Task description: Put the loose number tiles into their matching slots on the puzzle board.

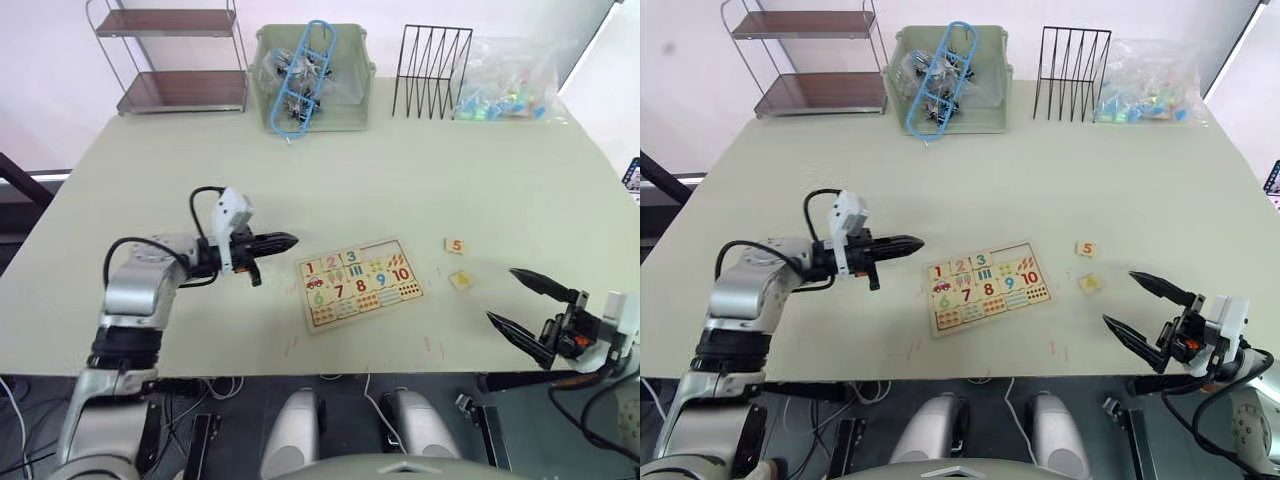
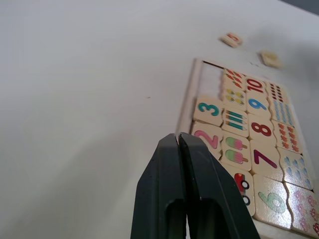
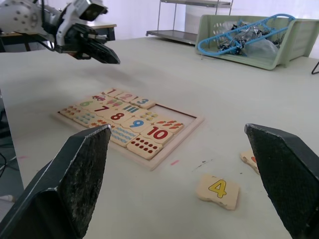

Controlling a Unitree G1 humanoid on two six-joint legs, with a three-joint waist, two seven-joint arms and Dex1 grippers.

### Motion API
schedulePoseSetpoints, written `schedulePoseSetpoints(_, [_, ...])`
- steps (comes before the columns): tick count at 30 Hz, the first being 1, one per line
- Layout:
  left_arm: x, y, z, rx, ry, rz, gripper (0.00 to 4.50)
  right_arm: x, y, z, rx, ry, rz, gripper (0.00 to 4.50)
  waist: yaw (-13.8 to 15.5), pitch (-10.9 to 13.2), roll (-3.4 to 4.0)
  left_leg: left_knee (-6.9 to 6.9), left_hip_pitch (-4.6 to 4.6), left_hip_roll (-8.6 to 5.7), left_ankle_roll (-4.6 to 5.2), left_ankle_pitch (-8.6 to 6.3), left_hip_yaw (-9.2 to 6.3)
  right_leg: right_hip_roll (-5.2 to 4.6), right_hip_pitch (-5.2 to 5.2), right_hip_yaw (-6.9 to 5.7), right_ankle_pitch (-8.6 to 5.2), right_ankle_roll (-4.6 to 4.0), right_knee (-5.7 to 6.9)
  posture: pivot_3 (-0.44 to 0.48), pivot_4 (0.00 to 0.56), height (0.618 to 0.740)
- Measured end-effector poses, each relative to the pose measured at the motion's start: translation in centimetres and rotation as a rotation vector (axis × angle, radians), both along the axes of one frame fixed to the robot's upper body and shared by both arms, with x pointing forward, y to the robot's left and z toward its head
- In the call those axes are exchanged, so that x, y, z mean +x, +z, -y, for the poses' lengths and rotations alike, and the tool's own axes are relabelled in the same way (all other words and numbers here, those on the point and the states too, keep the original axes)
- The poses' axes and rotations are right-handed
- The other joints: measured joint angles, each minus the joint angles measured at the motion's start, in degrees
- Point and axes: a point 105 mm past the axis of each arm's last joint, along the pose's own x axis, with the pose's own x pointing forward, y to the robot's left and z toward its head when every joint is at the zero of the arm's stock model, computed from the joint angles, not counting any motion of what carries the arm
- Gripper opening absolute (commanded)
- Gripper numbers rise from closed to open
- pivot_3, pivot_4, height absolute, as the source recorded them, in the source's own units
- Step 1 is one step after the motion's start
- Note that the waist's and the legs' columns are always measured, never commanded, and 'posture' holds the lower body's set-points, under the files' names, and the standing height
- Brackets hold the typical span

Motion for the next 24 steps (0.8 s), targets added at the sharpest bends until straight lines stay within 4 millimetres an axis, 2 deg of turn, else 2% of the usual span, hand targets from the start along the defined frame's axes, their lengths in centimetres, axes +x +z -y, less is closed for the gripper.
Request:
schedulePoseSetpoints(1, [-0.3,-0.2,-0.7,-0.015,0.036,-0.003,0.11,0.1,-0.1,0.2,-0.006,-0.007,-0.007,4.50,-0.01,0.00,0.00,-0.01,0.00,0.01,0.00,0.00,0.00,-0.01,0.00,-0.01,0.00,0.00,-0.01,0.000,0.150,0.739])
schedulePoseSetpoints(2, [-0.7,-0.4,-1.4,-0.027,0.066,-0.011,0.33,0.1,-0.3,0.4,-0.013,-0.015,-0.018,4.50,0.00,0.00,0.00,-0.01,0.00,0.03,0.00,0.00,0.01,-0.01,0.00,-0.01,0.00,0.00,-0.01,0.000,0.150,0.739])
schedulePoseSetpoints(5, [-1.5,-0.8,-2.7,-0.053,0.148,-0.015,1.28,0.3,-0.8,0.8,-0.030,-0.032,-0.040,4.50,0.18,0.00,0.00,0.00,0.01,0.02,0.00,0.00,0.00,-0.03,0.01,-0.02,0.00,0.00,0.00,0.000,0.150,0.739])
schedulePoseSetpoints(6, [-1.7,-0.7,-3.0,-0.057,0.177,-0.006,1.80,0.4,-0.9,0.9,-0.031,-0.036,-0.043,4.50,0.19,0.00,0.00,0.00,0.01,0.02,0.00,0.00,0.00,-0.03,0.01,-0.02,0.00,0.00,-0.01,0.000,0.150,0.739])
schedulePoseSetpoints(9, [-2.8,-1.3,-4.2,-0.048,0.274,0.013,2.94,0.7,-1.0,1.3,-0.029,-0.052,-0.051,4.50,-0.08,-0.01,0.02,-0.04,0.07,0.05,0.00,0.00,0.10,-0.08,0.01,0.03,0.00,0.00,-0.03,0.000,0.150,0.739])
schedulePoseSetpoints(12, [-3.8,-2.3,-5.3,-0.050,0.371,0.006,4.38,1.1,-1.2,2.1,-0.028,-0.107,-0.068,4.50,-0.03,-0.01,0.01,-0.04,0.06,0.06,0.00,0.00,0.09,-0.07,0.01,0.01,0.00,-0.01,-0.02,0.000,0.150,0.739])
schedulePoseSetpoints(16, [-4.7,-2.2,-6.2,-0.057,0.428,0.029,4.46,1.5,-1.4,2.7,-0.039,-0.149,-0.071,4.50,0.07,-0.02,0.01,-0.04,0.07,0.05,0.00,0.00,0.11,-0.06,0.01,0.02,0.00,-0.01,-0.03,0.000,0.150,0.739])
schedulePoseSetpoints(24, [-7.5,-4.9,-7.2,-0.099,0.543,-0.025,4.46,1.9,-2.5,3.7,-0.040,-0.271,-0.080,4.50,-0.02,-0.02,0.02,-0.05,0.07,0.06,0.00,-0.01,0.15,-0.07,0.01,0.05,0.00,-0.01,-0.06,0.000,0.150,0.739])
